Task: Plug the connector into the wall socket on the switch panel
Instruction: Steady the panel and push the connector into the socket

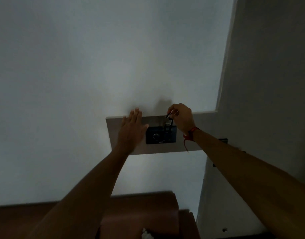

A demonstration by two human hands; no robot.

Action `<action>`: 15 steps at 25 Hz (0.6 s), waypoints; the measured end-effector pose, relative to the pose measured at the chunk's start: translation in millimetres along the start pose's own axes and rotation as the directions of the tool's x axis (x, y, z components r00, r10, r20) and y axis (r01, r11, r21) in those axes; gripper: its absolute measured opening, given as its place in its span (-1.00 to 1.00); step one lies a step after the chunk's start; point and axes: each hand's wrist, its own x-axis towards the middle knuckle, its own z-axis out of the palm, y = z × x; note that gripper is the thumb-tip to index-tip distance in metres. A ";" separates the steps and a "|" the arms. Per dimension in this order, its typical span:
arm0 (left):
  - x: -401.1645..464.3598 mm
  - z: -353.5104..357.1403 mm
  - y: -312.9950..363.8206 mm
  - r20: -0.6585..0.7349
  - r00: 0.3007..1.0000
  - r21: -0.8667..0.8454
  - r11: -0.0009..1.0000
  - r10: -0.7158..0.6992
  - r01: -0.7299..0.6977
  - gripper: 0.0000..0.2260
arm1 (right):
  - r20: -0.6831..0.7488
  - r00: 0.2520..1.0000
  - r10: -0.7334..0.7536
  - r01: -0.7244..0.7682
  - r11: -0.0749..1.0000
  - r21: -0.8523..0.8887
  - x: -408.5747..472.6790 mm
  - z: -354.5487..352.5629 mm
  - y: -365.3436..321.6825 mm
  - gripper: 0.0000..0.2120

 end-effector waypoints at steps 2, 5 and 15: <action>0.7 6.5 6.2 -0.004 1.000 0.027 0.999 -0.025 0.025 -0.39 | 0.023 1.000 -0.019 0.018 0.999 0.037 7.9 3.5 9.2 -0.82; 4.0 11.8 8.6 0.007 0.999 0.061 0.997 -0.051 0.050 -0.37 | 0.060 0.997 -0.043 0.039 0.997 0.073 14.0 6.3 18.9 -0.82; 8.2 38.8 14.8 0.042 0.995 0.037 0.995 -0.089 0.088 -0.34 | 0.120 0.985 -0.125 0.121 0.992 0.041 14.5 16.3 34.1 -0.91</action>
